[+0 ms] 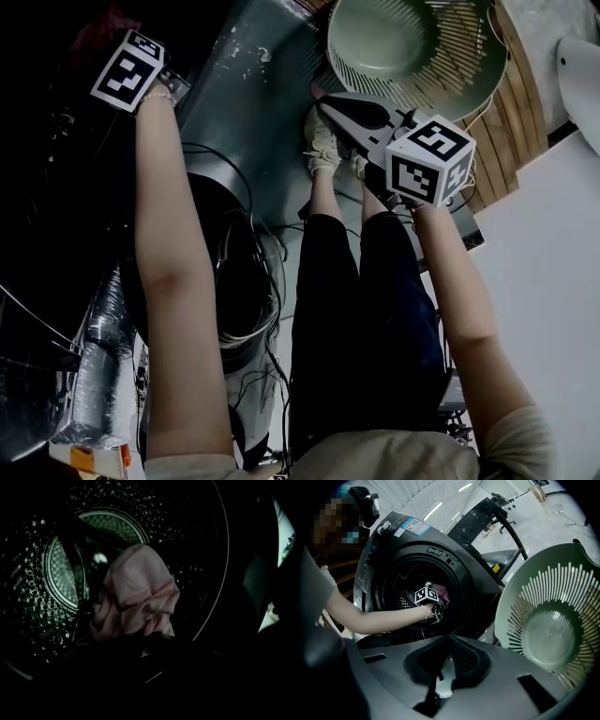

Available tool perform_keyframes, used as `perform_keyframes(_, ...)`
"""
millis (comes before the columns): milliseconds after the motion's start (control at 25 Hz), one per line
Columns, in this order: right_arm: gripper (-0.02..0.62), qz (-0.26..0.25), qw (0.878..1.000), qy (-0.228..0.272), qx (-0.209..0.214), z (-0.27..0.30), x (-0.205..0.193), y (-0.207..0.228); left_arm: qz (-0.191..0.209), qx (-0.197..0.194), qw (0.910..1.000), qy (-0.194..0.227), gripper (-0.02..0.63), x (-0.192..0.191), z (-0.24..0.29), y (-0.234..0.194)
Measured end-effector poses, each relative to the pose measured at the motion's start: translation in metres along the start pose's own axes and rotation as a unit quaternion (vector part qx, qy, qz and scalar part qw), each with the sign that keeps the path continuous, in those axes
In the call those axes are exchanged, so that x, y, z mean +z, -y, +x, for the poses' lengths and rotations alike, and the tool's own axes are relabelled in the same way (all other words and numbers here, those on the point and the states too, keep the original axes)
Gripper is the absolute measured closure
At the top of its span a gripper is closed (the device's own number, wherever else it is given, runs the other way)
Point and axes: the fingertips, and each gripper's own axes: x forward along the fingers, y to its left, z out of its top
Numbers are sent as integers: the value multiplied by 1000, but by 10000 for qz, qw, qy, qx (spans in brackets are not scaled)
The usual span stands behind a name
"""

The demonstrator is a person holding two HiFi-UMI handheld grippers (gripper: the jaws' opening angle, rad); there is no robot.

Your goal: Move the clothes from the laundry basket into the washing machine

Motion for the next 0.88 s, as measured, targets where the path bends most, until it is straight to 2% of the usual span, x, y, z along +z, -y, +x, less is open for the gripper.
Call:
perform_keyframes(120, 572, -43, 10000, 15, 6, -5, 5, -5, -256, -119, 9996, -35, 548, -5, -9, 7)
perform_keyframes(200, 572, -85, 9999, 62, 17, -10, 14, -11, -377, -197, 9991, 26, 476, -9, -21, 12)
perform_keyframes(280, 572, -157, 9998, 123, 15, -18, 25, -18, -435, -373, 9983, 98, 472, -14, -40, 20)
perform_keyframes(400, 572, -308, 9991, 295, -45, -32, 48, -30, -464, -808, 9952, 316, 474, -8, -84, 45)
perform_keyframes(520, 572, -459, 9977, 475, -176, -53, 71, -50, -594, -1407, 9877, 342, 476, -1, -146, 77)
perform_keyframes(680, 577, -853, 9935, 669, -345, -88, 105, -85, -669, -2193, 9725, 410, 476, 24, -231, 115)
perform_keyframes(760, 583, -1084, 9900, 816, -380, -110, 119, -109, -653, -2647, 9609, 478, 505, 44, -280, 130)
perform_keyframes(800, 584, -1183, 9882, 905, -350, -122, 126, -124, -700, -2957, 9512, 536, 516, 56, -306, 137)
perform_keyframes(880, 584, -1323, 9846, 1110, -265, -146, 142, -154, -848, -3636, 9248, 736, 537, 86, -357, 151)
